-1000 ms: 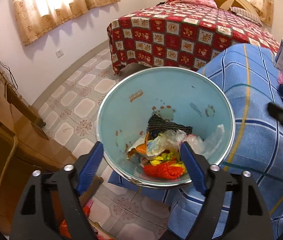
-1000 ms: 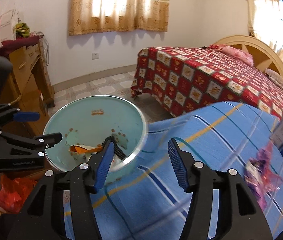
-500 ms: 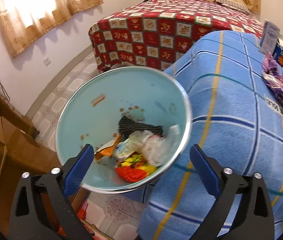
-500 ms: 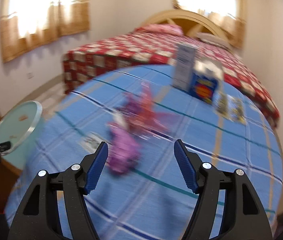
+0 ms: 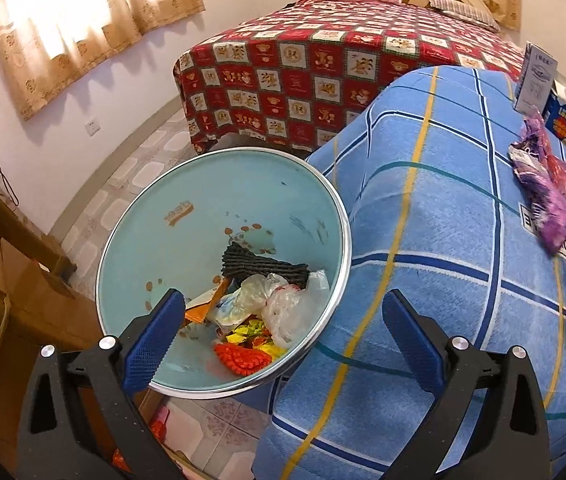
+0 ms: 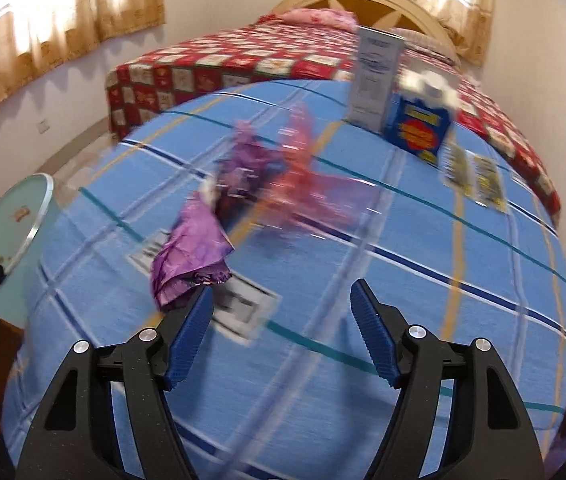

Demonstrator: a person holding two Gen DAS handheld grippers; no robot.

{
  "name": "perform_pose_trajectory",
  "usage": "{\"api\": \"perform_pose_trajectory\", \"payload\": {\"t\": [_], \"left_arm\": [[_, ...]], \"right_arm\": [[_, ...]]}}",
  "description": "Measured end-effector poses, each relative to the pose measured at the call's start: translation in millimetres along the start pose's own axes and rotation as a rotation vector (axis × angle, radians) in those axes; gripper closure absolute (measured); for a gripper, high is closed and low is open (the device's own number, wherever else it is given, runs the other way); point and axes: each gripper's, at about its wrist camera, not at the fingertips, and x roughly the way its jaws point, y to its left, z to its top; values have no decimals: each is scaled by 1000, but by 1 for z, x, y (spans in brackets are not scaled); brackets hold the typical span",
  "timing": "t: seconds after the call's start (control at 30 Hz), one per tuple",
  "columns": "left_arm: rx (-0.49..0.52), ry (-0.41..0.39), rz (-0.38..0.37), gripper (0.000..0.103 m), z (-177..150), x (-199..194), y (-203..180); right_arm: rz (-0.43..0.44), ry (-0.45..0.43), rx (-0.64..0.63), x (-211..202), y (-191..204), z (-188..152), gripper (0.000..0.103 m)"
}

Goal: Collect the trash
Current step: 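Move both tools back to the table and close the left tool on the purple wrapper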

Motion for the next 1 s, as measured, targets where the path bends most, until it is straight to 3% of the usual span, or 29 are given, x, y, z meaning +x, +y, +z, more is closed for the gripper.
{"api": "perform_pose_trajectory", "payload": {"t": [0.23,0.33,0.63,1.0], "left_arm": [[20,-37,-4,6,9,-9,-21],[38,-52,-29,6,14,-14,-40],[106,-75,-108,6,26,-29,-113],[178,-57,-120,6,34,-23,-185]], "right_arm": [[16,-38,24,-23,-7,-8,33],[-40,-51,64,-42,-39,-28,27],[-169,-70,208,-71,-120,-62,25],[-192,-112,317,-83,-181,-88,24]]}}
